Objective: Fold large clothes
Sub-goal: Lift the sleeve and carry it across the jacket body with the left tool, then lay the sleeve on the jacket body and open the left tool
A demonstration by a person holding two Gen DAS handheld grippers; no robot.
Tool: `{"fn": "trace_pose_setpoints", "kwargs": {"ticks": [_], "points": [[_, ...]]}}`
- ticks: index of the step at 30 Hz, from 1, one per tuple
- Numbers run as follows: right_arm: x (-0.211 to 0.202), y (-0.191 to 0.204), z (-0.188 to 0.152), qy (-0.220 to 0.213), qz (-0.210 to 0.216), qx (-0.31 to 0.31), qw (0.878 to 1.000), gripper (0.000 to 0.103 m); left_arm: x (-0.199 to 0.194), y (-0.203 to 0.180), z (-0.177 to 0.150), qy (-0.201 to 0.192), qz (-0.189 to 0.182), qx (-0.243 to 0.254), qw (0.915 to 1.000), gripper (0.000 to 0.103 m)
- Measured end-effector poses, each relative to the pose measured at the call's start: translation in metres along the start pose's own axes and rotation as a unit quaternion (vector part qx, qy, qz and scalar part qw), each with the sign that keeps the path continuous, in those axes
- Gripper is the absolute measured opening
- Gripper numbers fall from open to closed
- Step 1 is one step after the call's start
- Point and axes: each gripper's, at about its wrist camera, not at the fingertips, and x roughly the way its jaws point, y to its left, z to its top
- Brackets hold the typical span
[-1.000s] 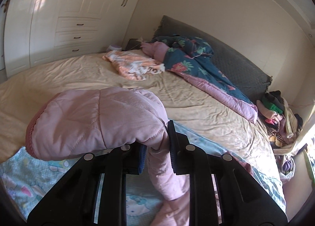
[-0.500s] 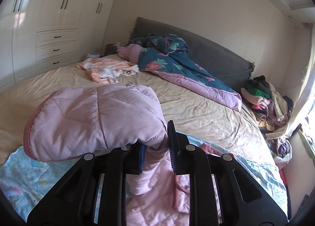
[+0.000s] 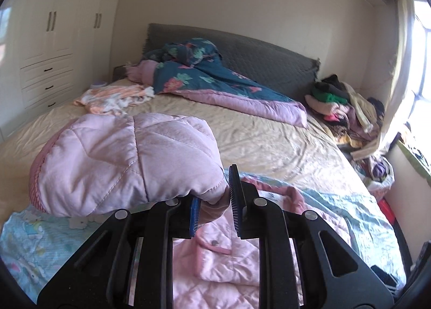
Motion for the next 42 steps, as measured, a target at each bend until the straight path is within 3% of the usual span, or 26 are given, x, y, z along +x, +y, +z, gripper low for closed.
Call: {"fn": "trace_pose_setpoints", "kwargs": {"ticks": [11, 17, 24, 32, 37, 40, 41, 42], "points": [[-0.016, -0.047, 0.0, -0.011, -0.009, 0.038, 0.999, 0.098, 0.033, -0.079, -0.035, 0.036, -0.045, 0.087, 0.9946, 0.012], [-0.02, -0.077, -0.002, -0.015, -0.022, 0.064, 0.998, 0.098, 0.063, -0.118, -0.078, 0.088, -0.084, 0.157, 0.9801, 0.012], [-0.022, -0.102, -0.004, -0.018, -0.035, 0.088, 0.995, 0.098, 0.089, -0.144, -0.128, 0.144, -0.108, 0.201, 0.963, 0.012], [-0.018, -0.118, -0.006, -0.015, -0.045, 0.106, 0.993, 0.098, 0.095, -0.156, -0.162, 0.16, -0.112, 0.229, 0.9538, 0.013], [-0.014, -0.116, -0.007, -0.009, -0.045, 0.103, 0.994, 0.098, 0.1, -0.164, -0.183, 0.172, -0.104, 0.268, 0.9423, 0.018], [-0.011, -0.113, -0.007, -0.005, -0.044, 0.103, 0.994, 0.098, 0.099, -0.166, -0.192, 0.173, -0.096, 0.292, 0.9358, 0.034], [-0.01, -0.112, -0.007, -0.005, -0.045, 0.103, 0.994, 0.098, 0.098, -0.166, -0.195, 0.178, -0.099, 0.298, 0.9324, 0.049], [-0.008, -0.111, -0.006, -0.003, -0.045, 0.102, 0.994, 0.098, 0.096, -0.166, -0.196, 0.181, -0.101, 0.303, 0.9301, 0.075]]}}
